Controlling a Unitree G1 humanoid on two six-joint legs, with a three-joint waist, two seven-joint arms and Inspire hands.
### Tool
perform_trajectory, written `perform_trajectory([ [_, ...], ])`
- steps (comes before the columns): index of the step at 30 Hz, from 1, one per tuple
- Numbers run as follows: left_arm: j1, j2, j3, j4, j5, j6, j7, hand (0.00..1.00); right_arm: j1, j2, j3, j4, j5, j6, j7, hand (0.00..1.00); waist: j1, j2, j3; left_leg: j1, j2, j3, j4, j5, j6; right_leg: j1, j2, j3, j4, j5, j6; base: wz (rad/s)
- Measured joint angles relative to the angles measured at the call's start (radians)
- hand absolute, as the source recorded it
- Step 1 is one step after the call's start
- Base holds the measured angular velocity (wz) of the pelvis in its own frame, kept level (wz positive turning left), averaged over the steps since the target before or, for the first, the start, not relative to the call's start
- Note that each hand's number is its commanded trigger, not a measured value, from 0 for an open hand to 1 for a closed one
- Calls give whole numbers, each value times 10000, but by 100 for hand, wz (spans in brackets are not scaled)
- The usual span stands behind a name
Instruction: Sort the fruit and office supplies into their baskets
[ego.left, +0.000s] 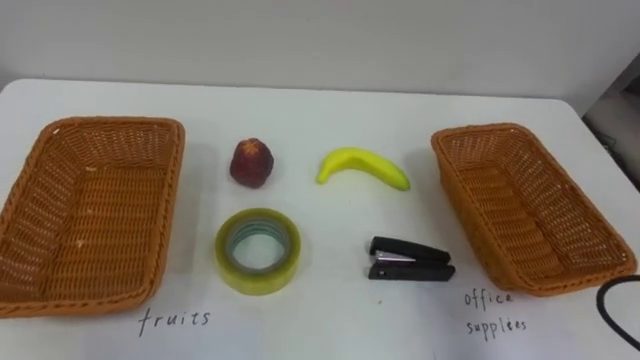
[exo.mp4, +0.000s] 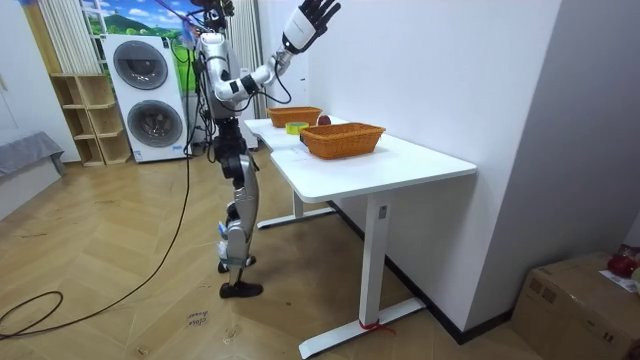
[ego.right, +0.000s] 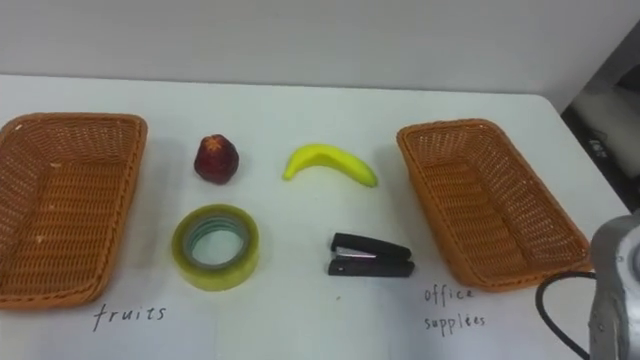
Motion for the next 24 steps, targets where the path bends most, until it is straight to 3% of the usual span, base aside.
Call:
perform_trajectory([
  [6, -40, 2, 2, 0, 75, 2, -81, 0, -66, -349, 394, -50, -871, 14, 1015, 0, 74, 15, 29, 1, 2, -1, -36, 9, 16, 24, -2, -2, 12, 2, -3, 0],
  [13, -125, 0, -5, -23, 75, 3, -196, 0, -67, -356, 877, -49, -1324, 60, 2164, 0, 297, 13, 39, -7, -7, -19, -29, 11, 18, 5, -5, -8, 2, 8, -12, 0],
  [24, -93, -5, -6, -757, 82, 17, -437, 0, -67, -355, 1240, 25, -1551, 257, 3675, 0, 314, 95, 87, -44, -6, -82, -43, 13, 20, -5, -14, -150, -28, 8, -10, 2],
])
